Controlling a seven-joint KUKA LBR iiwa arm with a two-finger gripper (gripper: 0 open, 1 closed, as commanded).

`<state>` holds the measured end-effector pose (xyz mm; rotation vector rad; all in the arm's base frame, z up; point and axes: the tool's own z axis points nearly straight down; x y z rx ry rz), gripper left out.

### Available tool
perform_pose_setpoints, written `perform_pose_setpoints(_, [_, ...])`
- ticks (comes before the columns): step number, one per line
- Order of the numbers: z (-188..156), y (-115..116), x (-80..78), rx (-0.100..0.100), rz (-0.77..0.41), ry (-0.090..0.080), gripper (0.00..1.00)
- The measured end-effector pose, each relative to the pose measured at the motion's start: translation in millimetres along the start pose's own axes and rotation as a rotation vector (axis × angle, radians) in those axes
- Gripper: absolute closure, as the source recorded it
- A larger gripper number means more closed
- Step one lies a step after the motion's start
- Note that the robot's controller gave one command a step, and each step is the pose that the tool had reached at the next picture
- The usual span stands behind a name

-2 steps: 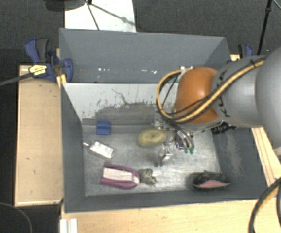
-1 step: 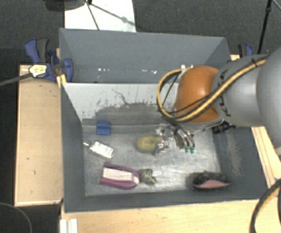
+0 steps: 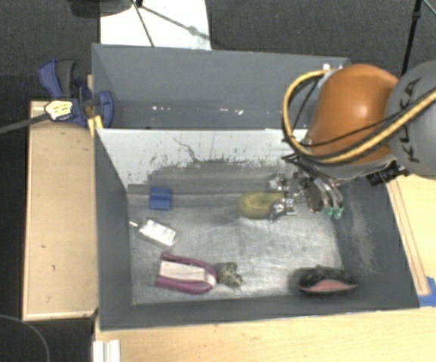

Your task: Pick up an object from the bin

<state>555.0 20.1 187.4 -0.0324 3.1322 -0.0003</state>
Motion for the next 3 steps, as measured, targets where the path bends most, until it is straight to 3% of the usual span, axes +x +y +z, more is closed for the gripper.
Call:
perform_pose_setpoints(2, [4.8,0.8,0.9,0.000,-0.003,0.007,1.00])
perform_pose_setpoints(3, [-19.9,1.9,7.2,-0.001,0.001,0.002,1.00])
